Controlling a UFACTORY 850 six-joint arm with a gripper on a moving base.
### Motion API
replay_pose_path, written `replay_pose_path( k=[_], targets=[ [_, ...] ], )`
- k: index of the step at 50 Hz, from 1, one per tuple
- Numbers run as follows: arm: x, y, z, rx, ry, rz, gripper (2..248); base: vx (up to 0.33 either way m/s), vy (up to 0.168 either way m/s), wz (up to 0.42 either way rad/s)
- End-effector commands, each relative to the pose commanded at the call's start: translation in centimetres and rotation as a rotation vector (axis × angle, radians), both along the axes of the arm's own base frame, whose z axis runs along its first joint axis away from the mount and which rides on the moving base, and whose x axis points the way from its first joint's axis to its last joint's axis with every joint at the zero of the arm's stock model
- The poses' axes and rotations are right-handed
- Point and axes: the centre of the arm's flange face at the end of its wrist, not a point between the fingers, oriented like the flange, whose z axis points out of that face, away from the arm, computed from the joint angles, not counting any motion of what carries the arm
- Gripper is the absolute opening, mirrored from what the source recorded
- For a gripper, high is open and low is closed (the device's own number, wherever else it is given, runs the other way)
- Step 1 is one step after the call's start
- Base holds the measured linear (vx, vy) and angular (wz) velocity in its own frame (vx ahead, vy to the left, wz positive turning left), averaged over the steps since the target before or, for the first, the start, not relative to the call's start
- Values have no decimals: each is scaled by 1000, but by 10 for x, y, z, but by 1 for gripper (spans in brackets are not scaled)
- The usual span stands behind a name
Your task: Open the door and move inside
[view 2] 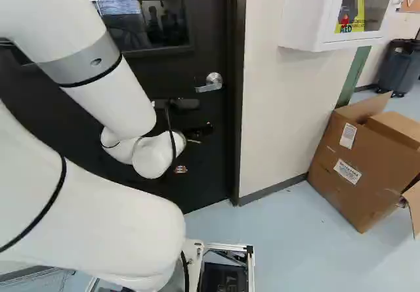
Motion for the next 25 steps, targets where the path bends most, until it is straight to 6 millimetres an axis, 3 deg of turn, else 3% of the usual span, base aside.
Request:
replay_pose_path(
  k=[25],
  targets=[
    [0,0,0,0,0,0,247,-12,0,0]
  ],
)
